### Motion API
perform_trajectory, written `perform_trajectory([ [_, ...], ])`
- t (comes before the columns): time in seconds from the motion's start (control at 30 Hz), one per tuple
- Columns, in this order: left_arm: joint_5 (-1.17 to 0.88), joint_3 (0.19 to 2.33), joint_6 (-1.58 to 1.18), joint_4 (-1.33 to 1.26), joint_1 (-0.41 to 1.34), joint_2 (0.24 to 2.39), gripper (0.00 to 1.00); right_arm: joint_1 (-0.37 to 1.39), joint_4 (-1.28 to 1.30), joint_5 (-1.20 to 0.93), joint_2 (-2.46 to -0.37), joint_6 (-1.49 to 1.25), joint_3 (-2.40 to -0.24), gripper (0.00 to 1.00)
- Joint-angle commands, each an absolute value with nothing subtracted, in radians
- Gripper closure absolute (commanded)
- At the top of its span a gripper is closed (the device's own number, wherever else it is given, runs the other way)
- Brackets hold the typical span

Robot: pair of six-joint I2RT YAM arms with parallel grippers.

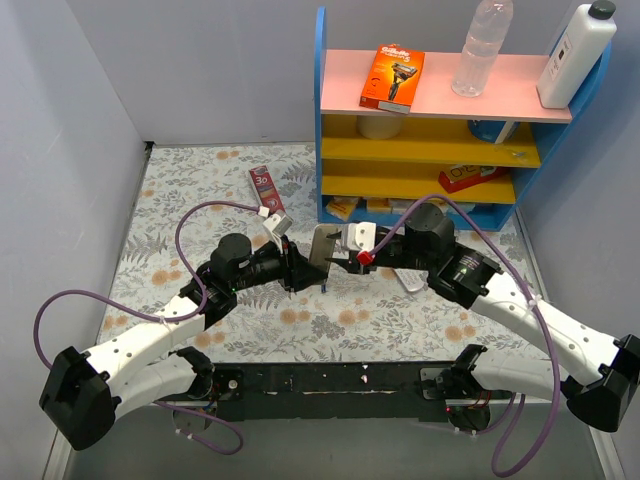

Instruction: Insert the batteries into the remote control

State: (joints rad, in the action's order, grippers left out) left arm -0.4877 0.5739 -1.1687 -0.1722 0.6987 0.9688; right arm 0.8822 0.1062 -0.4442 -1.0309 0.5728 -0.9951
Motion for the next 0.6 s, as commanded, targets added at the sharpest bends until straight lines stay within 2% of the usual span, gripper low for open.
perform_trajectory([
  [0.0,-0.511,0.618,-1.169,-0.181,0.699,0.956,1.0,0.894,0.094,-0.379,-1.034,0.61,-0.976,0.5],
  [0.57,-0.526,0.626,-1.164,-0.167,0.699,0.948,1.0,0.904,0.035,-0.295,-1.023,0.627,-0.946,0.49],
])
